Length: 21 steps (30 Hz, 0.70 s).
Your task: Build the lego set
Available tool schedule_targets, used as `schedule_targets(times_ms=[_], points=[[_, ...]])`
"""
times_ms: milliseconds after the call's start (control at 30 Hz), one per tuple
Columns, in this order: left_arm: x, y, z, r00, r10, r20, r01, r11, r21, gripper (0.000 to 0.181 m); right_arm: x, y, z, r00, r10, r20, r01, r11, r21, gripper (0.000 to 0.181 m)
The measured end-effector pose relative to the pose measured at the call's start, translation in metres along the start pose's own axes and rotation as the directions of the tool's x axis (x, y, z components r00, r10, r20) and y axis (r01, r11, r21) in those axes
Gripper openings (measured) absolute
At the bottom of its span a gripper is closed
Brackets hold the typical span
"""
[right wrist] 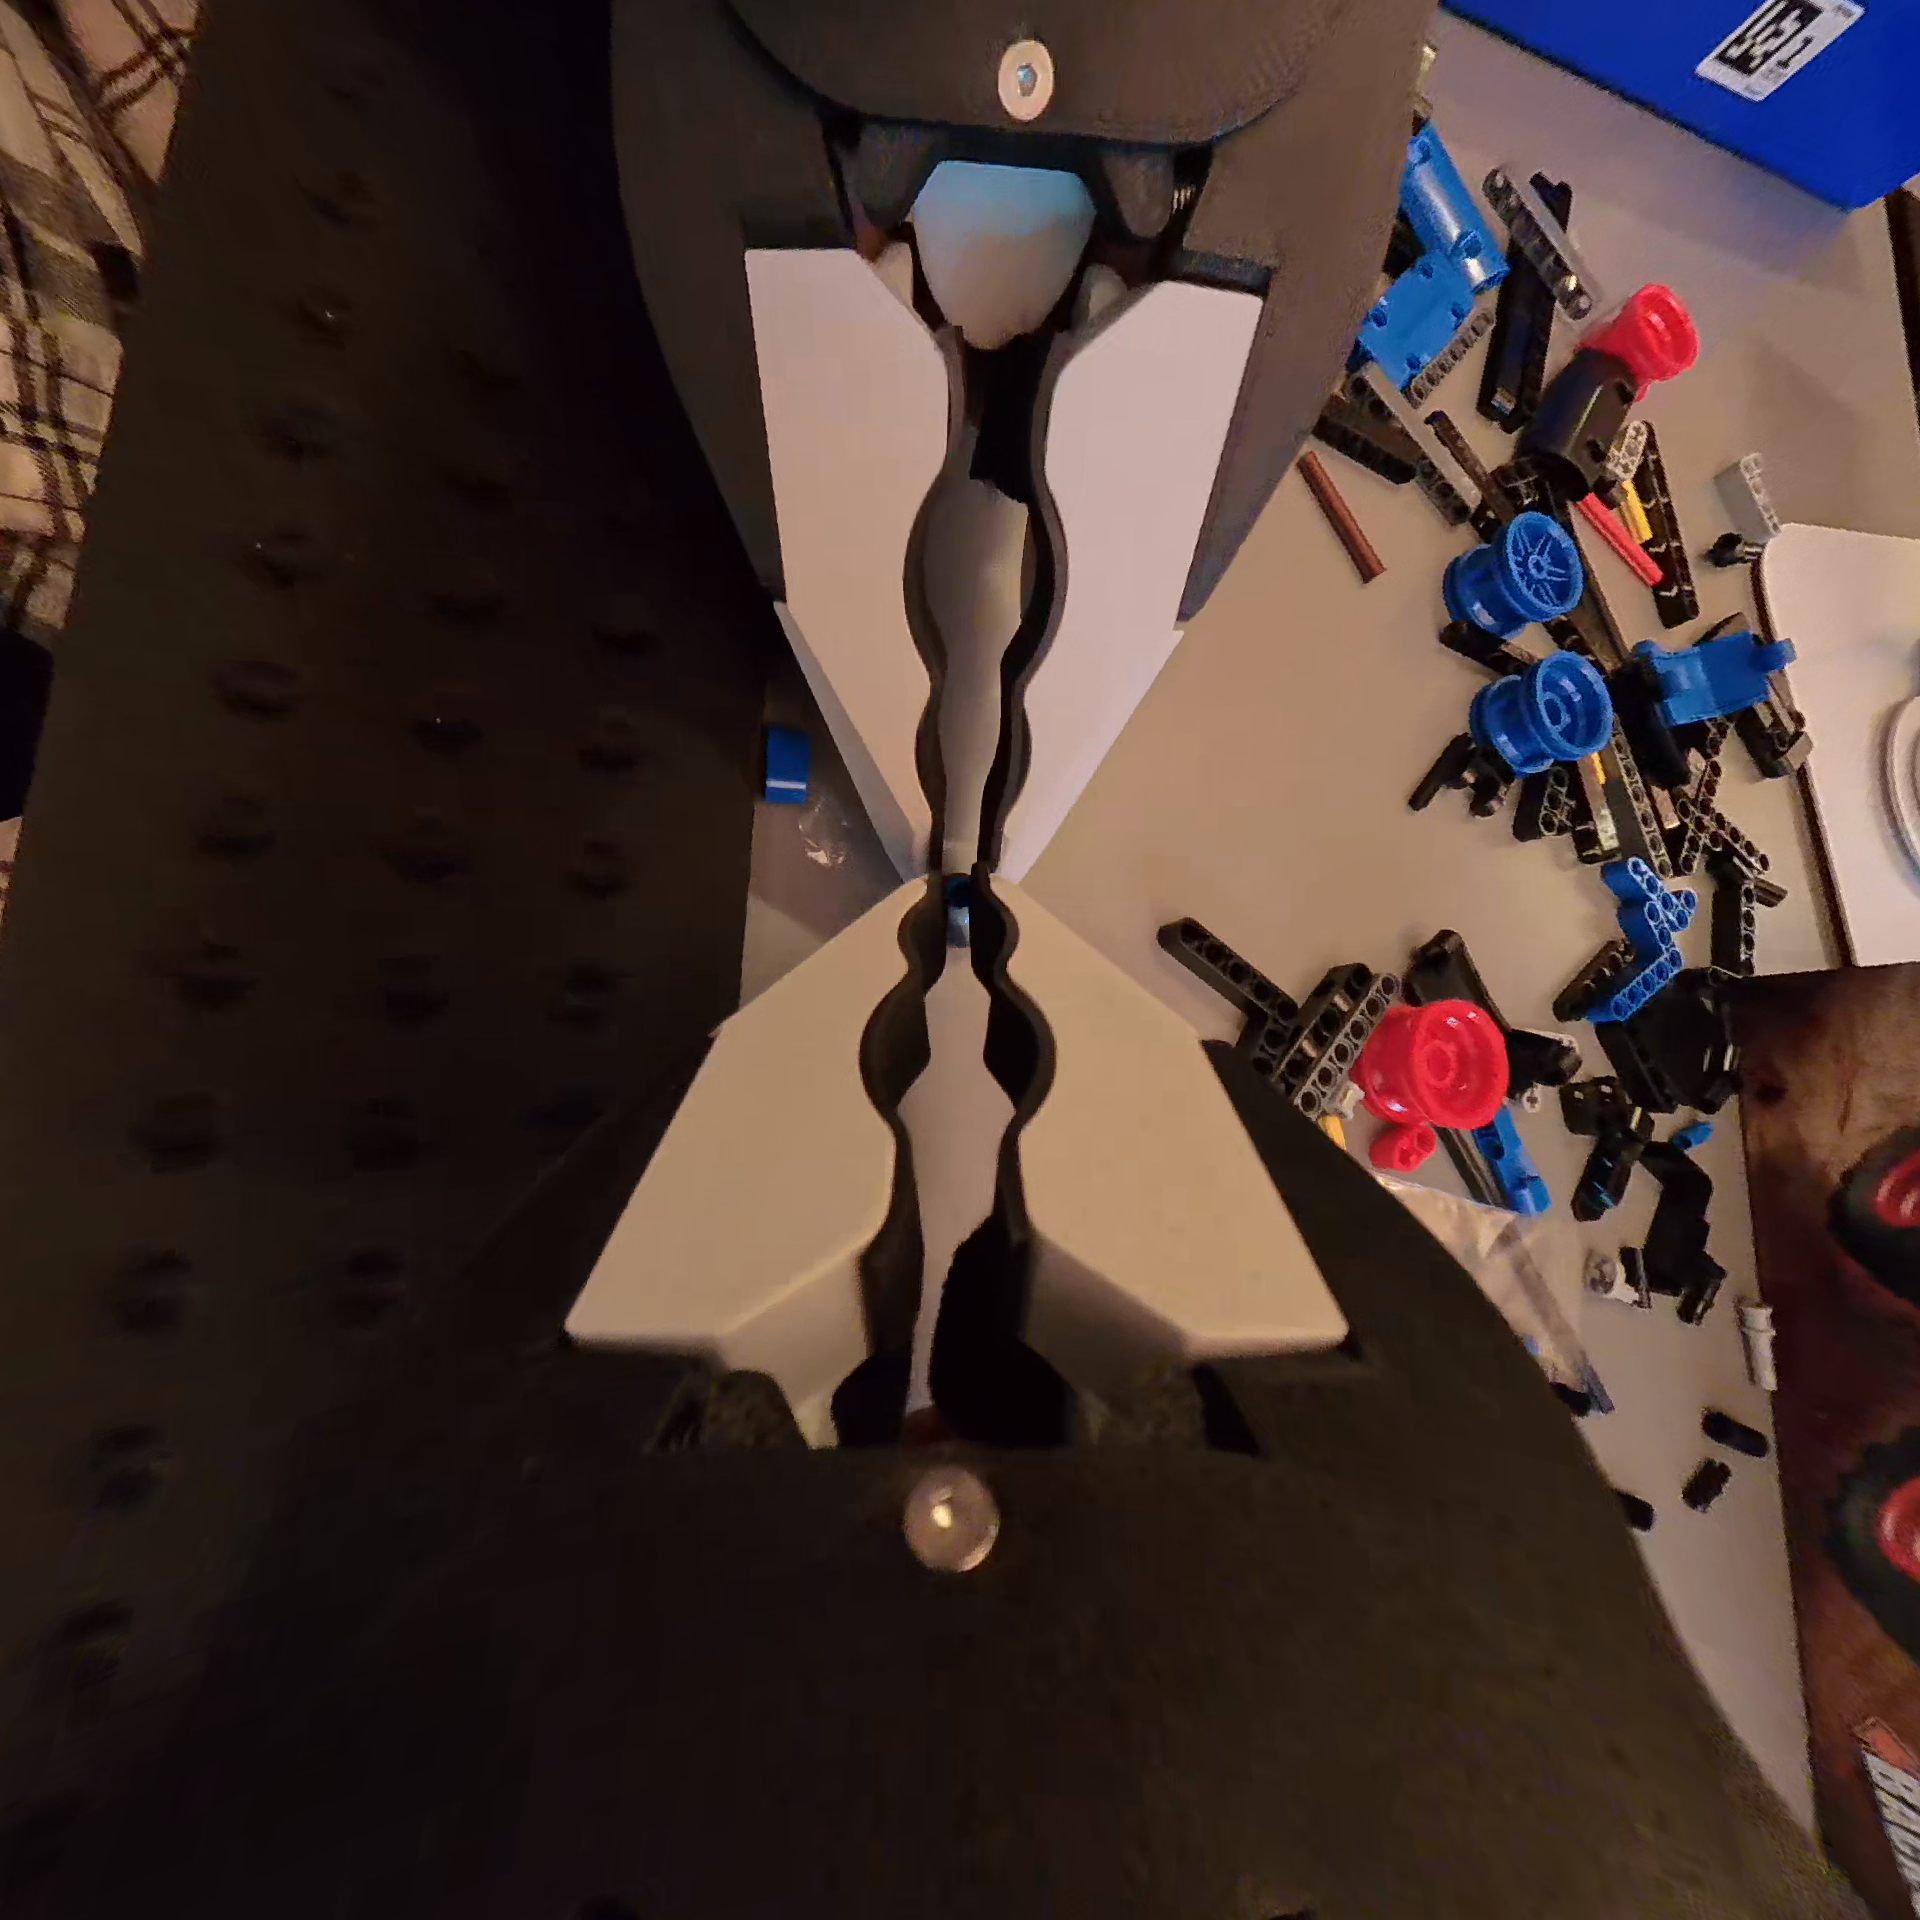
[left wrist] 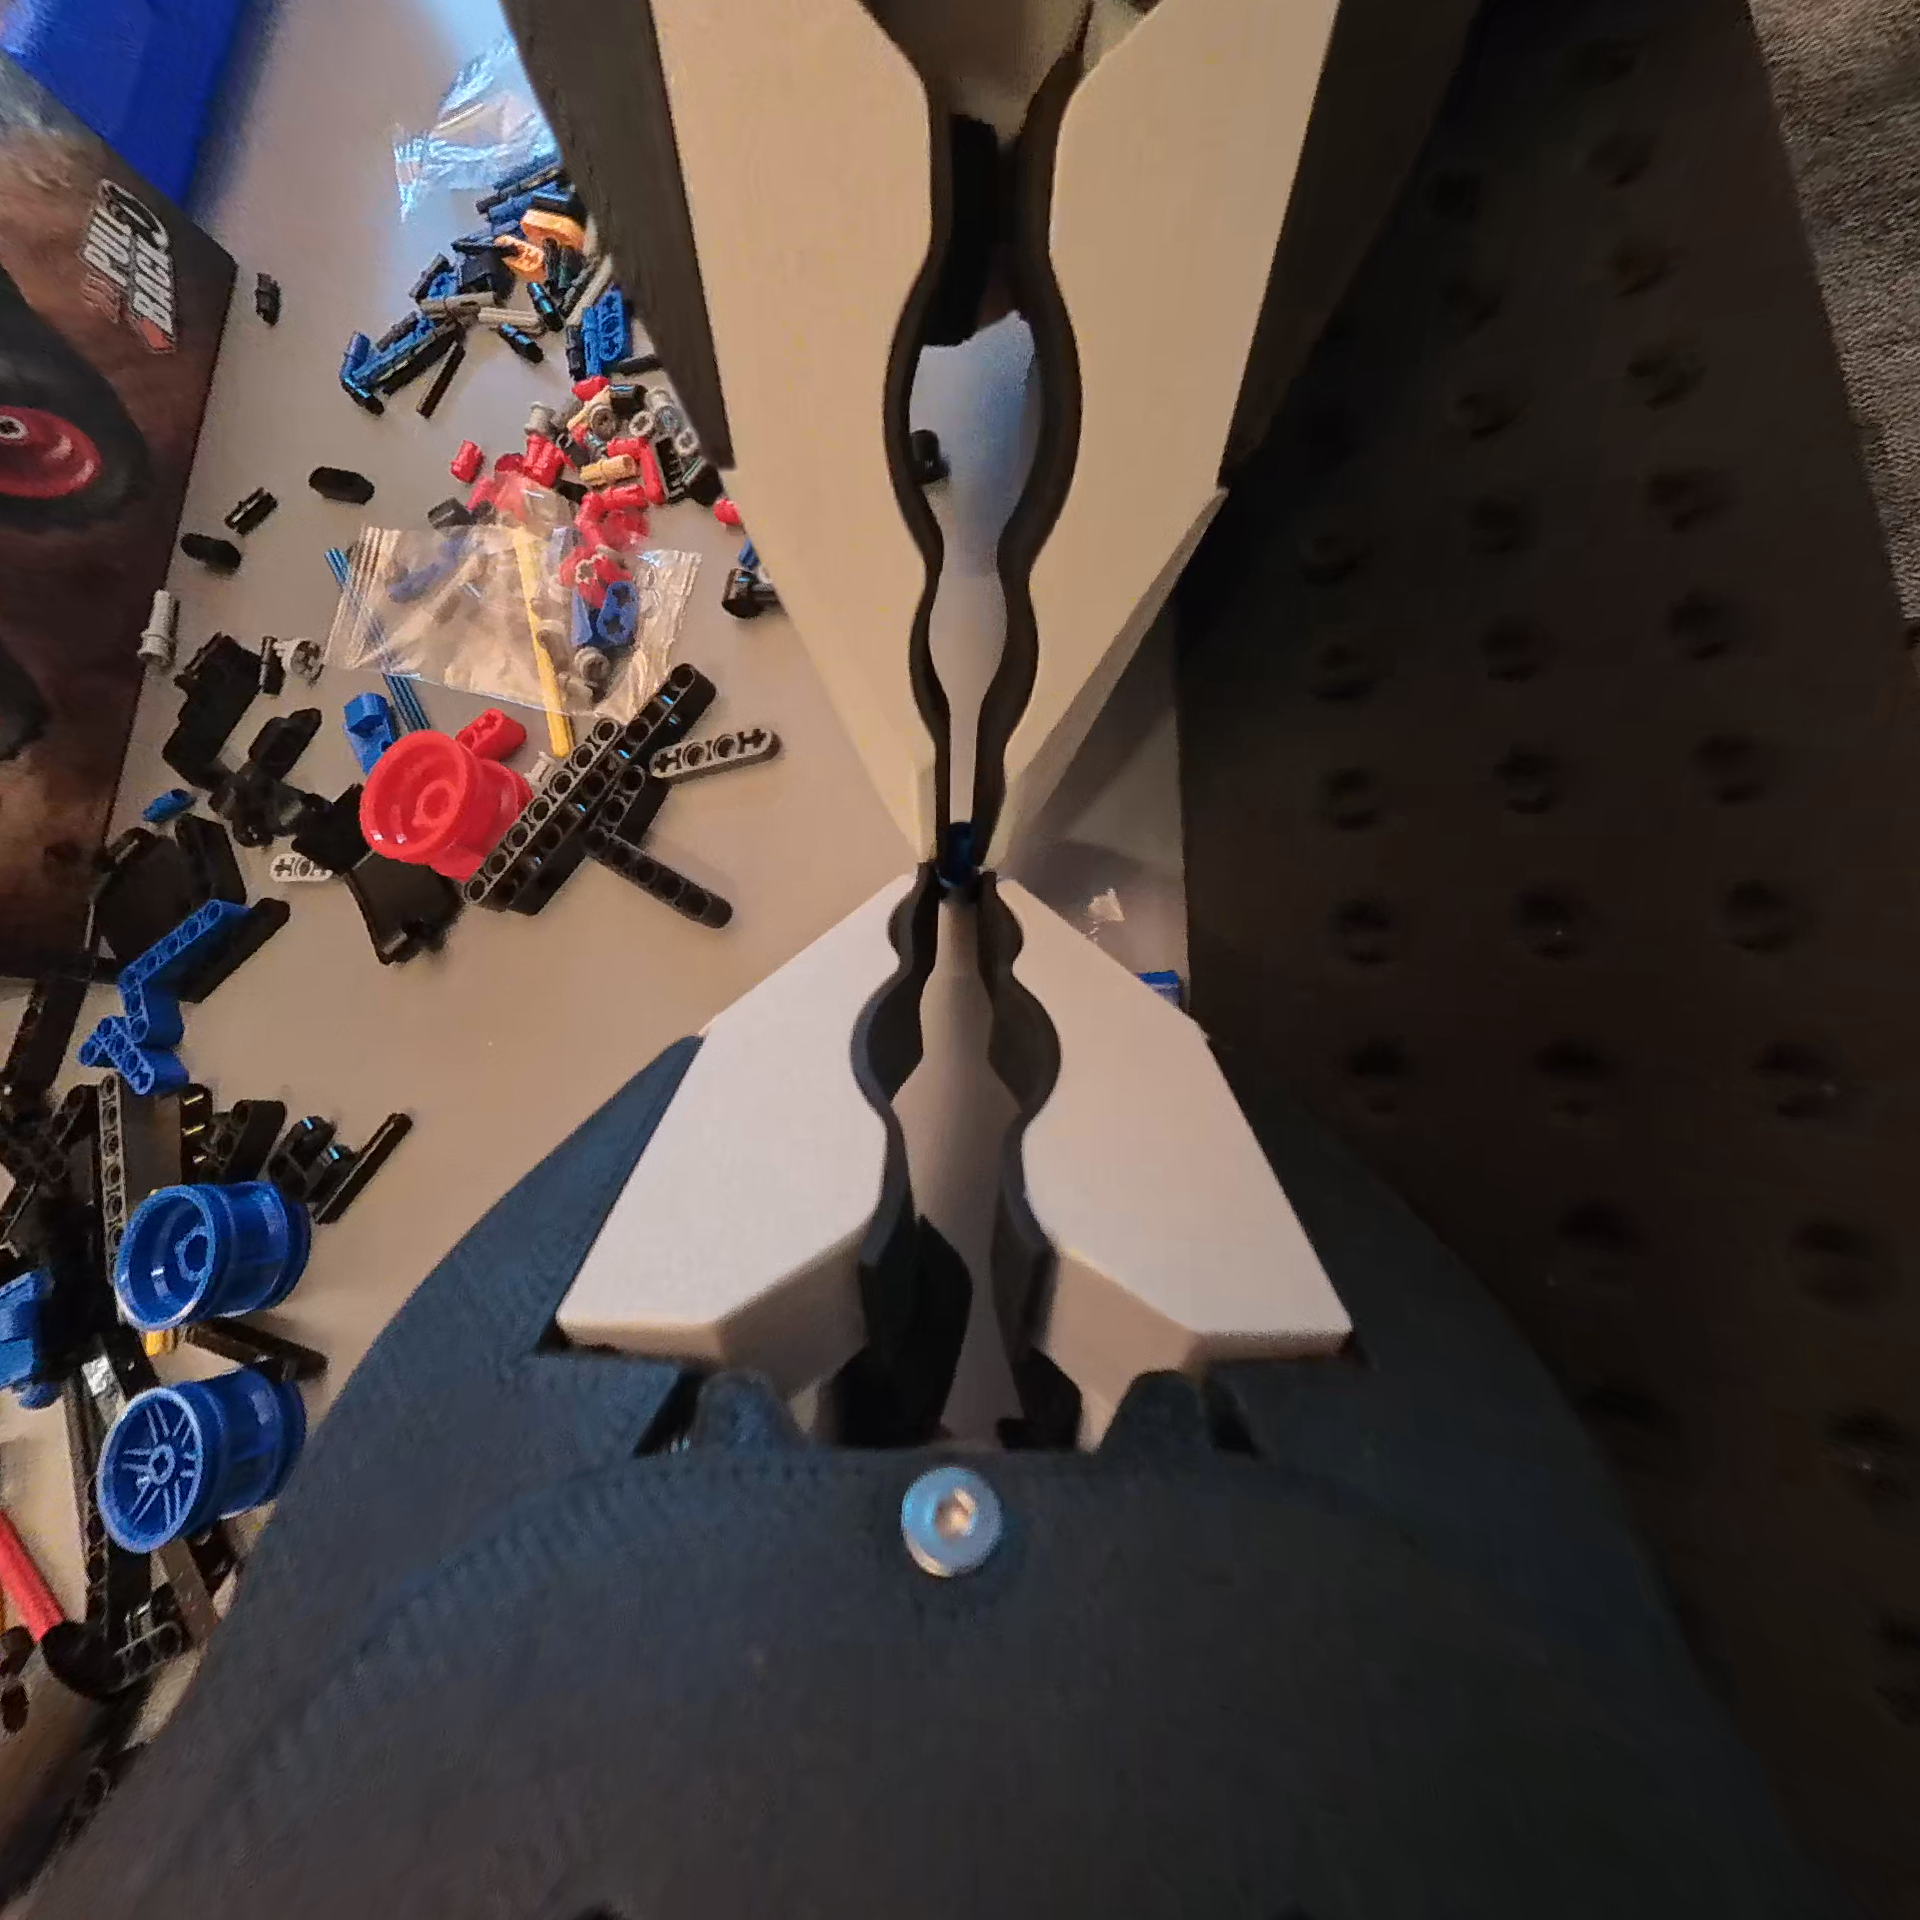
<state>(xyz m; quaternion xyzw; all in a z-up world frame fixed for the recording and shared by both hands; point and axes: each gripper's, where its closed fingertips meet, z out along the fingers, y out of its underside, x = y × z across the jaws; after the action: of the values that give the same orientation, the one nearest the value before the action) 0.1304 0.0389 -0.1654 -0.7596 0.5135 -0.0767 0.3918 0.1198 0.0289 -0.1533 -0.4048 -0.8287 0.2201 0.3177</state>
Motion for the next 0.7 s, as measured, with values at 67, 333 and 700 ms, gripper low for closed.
schedule_targets(times_ms=[67, 333, 700], points=[[-0.001, 0.001, 0.001, 1.0, -0.002, 0.006, 0.002, 1.0, -0.009, 0.004, 0.0, 0.0, 0.002, 1.0, -0.007, -0.002, 0.007, 1.0, -0.013, 0.004], [-0.014, -0.014, -0.007, 0.993, -0.12, 0.016, 0.117, 0.986, 0.117, 0.018, 0.017, -0.019, -0.025, 0.963, 0.254, 0.093, -0.27, 0.921, 0.282, 0.003], [-0.015, -0.019, -0.014, 0.996, -0.065, 0.06, 0.057, 0.99, 0.131, 0.005, 0.019, -0.022, -0.029, 0.954, 0.272, 0.126, -0.299, 0.894, 0.334, 0.003]])
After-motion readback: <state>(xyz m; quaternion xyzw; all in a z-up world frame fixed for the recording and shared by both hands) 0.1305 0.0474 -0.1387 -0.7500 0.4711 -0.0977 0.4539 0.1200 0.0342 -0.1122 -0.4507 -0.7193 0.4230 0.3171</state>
